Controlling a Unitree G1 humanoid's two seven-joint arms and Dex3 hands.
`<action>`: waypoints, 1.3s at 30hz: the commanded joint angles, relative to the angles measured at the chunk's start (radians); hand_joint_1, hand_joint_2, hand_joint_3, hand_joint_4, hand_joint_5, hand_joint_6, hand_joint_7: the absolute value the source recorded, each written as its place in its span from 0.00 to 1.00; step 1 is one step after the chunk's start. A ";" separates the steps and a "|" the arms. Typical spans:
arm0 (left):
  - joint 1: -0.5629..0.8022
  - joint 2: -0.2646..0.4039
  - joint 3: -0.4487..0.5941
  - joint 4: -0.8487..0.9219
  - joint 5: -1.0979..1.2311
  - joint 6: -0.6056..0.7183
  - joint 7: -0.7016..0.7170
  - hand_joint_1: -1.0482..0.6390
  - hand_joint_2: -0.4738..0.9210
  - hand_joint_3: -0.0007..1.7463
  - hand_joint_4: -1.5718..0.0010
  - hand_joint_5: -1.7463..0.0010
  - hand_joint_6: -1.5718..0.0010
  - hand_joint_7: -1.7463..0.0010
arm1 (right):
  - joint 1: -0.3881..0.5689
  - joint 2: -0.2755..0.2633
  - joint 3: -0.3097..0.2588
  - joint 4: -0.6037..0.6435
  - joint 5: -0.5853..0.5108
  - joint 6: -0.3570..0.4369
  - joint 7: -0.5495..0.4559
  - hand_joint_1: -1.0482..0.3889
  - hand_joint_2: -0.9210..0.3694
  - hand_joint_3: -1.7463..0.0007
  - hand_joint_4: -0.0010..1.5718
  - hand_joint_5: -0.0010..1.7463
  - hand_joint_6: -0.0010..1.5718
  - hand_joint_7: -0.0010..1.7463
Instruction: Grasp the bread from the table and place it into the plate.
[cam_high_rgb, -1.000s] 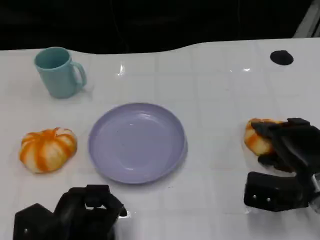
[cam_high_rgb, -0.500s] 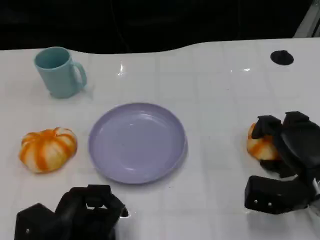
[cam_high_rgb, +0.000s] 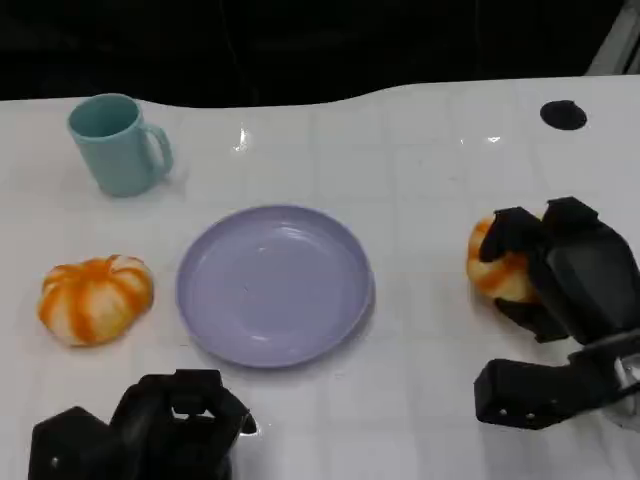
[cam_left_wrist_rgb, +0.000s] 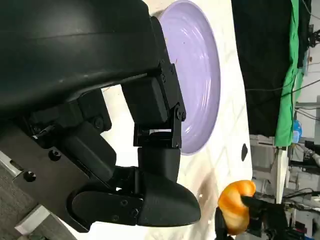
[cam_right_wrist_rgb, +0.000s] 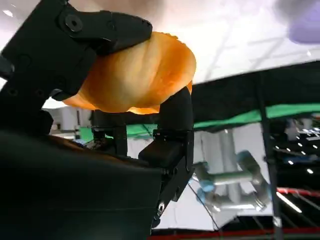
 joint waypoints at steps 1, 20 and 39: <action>0.002 0.008 0.003 0.002 0.001 -0.008 0.007 0.00 0.71 0.43 0.00 0.29 0.12 0.51 | -0.012 0.010 0.006 -0.065 -0.006 -0.043 -0.020 0.64 0.52 0.21 0.63 1.00 0.47 1.00; -0.003 0.011 -0.001 0.019 0.000 -0.024 -0.001 0.00 0.71 0.43 0.00 0.30 0.12 0.52 | -0.191 0.246 0.089 -0.018 -0.039 -0.087 0.073 0.60 0.47 0.29 0.64 1.00 0.48 1.00; 0.001 0.008 -0.008 0.015 0.002 -0.024 0.002 0.00 0.70 0.42 0.00 0.30 0.11 0.53 | -0.301 0.440 0.133 0.209 -0.033 -0.057 0.086 0.54 0.21 0.73 0.56 1.00 0.46 0.93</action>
